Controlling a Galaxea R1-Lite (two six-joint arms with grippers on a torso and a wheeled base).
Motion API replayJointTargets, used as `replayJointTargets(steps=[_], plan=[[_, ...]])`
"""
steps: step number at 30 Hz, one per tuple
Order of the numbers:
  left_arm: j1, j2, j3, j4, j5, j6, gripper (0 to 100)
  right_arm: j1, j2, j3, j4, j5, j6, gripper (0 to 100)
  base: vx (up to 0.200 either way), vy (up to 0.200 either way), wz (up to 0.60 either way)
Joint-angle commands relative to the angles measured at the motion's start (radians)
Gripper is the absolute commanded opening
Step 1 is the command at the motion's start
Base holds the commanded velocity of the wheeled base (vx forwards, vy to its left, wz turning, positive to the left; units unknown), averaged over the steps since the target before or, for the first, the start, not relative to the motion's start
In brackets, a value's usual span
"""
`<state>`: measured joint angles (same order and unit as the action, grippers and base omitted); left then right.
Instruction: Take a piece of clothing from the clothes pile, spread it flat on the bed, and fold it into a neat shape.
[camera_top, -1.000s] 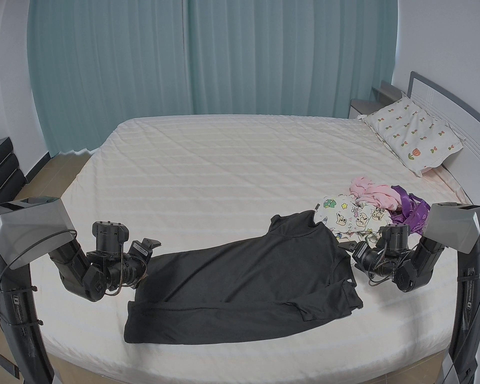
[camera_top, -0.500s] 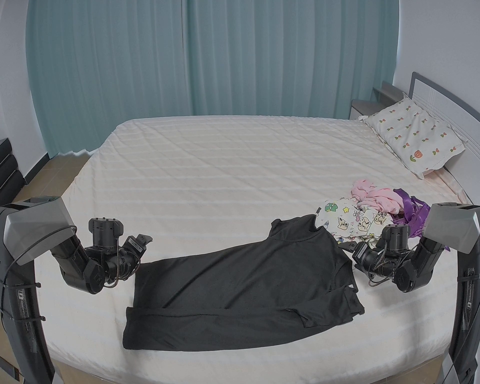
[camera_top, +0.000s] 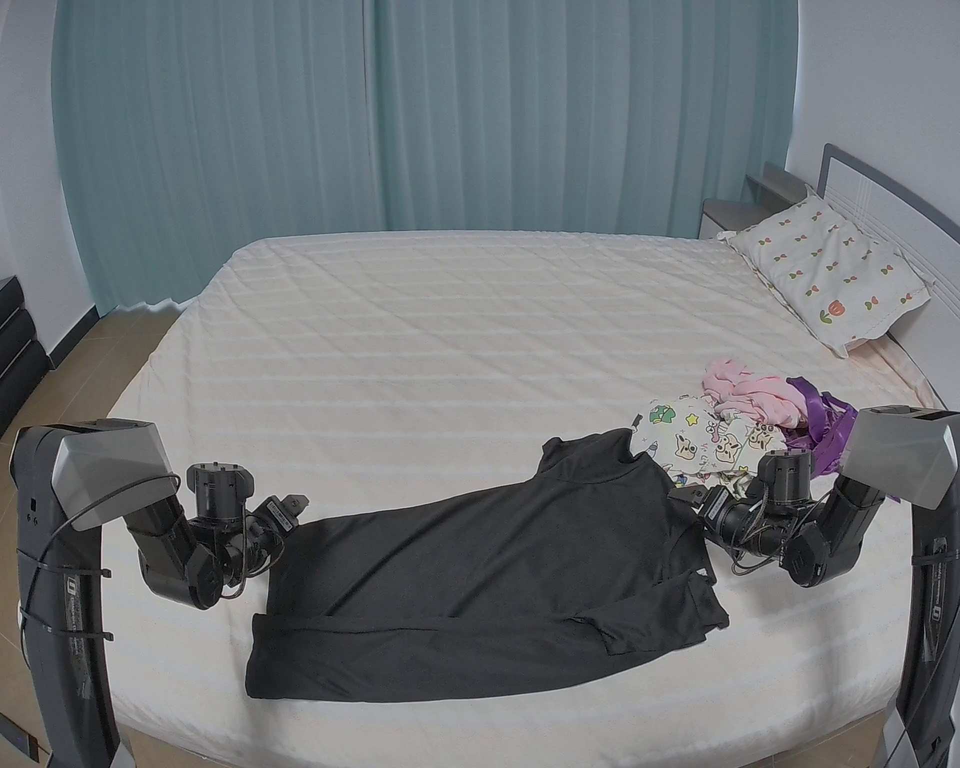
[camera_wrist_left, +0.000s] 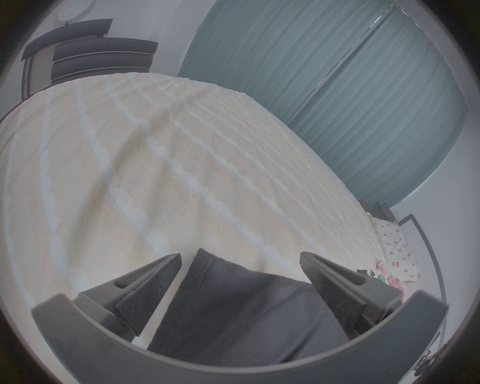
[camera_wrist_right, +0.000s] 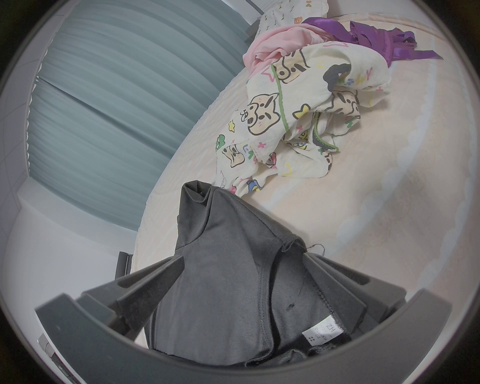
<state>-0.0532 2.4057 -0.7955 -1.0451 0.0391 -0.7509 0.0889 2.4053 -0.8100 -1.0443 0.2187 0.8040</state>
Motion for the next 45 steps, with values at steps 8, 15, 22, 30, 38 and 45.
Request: replayJointTargets(steps=[8,15,22,30,38,45], plan=[[-0.004,0.049,-0.024,0.0,0.001,0.008,100,0.006,0.001,-0.001,0.0,0.001,0.001,100,0.0,0.0,0.0],[-0.002,0.061,-0.039,0.0,0.001,0.008,0,0.006,-0.002,-0.003,0.0,0.001,0.0,100,0.0,0.0,0.0],[0.024,0.067,-0.056,0.002,0.005,0.001,0,0.034,-0.012,-0.017,0.0,-0.019,-0.009,100,0.0,0.0,0.0],[0.039,0.049,-0.09,0.0,0.045,-0.12,0,0.072,-0.012,-0.135,0.056,-0.022,-0.097,100,0.0,0.0,0.0],[0.046,0.009,-0.083,-0.003,0.053,-0.18,0,0.118,0.035,-0.311,0.156,-0.019,-0.286,100,0.0,0.0,0.0],[0.053,0.01,-0.073,-0.003,0.053,-0.185,0,0.14,0.14,-0.5,0.247,-0.019,-0.508,100,0.0,0.0,0.0]])
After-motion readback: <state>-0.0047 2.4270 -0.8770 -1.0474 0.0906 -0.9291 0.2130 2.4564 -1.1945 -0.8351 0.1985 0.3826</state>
